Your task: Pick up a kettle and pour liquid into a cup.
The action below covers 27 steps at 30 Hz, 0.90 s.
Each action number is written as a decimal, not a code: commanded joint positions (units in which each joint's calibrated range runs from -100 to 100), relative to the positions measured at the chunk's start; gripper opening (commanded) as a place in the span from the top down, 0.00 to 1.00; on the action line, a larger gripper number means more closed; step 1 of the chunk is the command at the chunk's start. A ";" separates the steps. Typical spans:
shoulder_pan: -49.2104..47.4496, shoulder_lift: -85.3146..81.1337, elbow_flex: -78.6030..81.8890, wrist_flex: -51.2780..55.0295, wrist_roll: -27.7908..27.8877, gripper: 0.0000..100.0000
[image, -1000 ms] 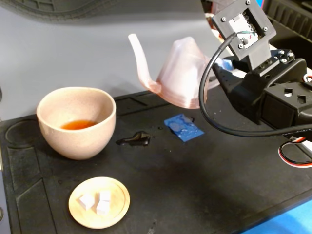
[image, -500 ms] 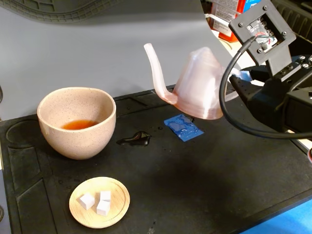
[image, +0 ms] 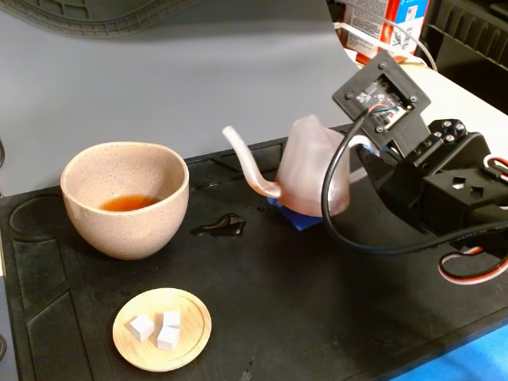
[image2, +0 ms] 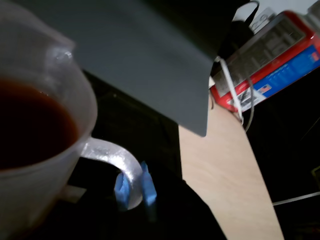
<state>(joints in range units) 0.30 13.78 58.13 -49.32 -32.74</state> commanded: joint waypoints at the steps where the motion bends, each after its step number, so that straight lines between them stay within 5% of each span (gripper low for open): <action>1: -0.42 -0.22 -4.14 -1.82 0.54 1.00; 22: -0.04 9.25 -6.95 -7.10 2.01 0.99; 27: -0.19 9.25 -6.86 -6.67 2.01 0.82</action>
<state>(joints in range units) 0.30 23.72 53.07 -55.62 -30.96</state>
